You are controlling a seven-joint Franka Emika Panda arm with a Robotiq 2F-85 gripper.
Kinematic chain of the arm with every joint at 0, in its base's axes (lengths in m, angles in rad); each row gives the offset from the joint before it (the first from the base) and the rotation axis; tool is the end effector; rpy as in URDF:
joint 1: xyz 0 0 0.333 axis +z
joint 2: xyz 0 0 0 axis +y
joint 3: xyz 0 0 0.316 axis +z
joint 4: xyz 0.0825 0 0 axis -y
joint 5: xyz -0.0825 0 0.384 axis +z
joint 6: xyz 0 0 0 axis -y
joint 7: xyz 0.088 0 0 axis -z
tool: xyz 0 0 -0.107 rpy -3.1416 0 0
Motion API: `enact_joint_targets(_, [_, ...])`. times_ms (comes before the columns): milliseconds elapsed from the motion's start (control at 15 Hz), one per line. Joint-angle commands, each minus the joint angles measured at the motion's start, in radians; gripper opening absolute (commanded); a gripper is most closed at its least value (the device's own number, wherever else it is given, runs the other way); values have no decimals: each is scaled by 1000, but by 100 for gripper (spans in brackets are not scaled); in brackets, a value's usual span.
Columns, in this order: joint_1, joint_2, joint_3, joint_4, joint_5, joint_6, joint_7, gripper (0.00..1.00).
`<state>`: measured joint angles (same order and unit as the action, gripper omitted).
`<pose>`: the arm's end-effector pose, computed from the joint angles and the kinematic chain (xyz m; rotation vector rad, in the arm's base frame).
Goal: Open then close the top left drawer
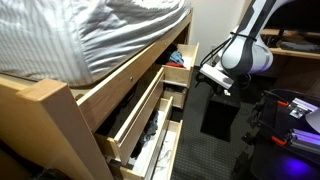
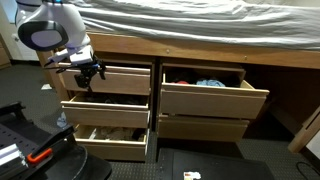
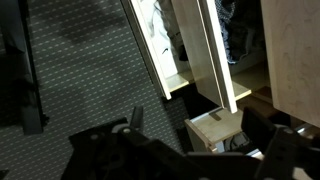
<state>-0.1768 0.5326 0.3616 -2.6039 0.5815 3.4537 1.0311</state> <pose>0.4195 0.0338 0.1094 -2.1179 1.9811 -0.2652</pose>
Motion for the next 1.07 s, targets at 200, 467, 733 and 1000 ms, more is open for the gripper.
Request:
enact_joint_targets(200, [-162,105,195,105,-209,-76,-18,100])
enact_joint_targets(467, [-190,217,280,140,-404,-37,-66,100])
enact_joint_targets(733, [-122,282,233,165,-467,63,-128,100])
enact_joint_targets(1000, [-122,253,234,176,-440,15,-127,100])
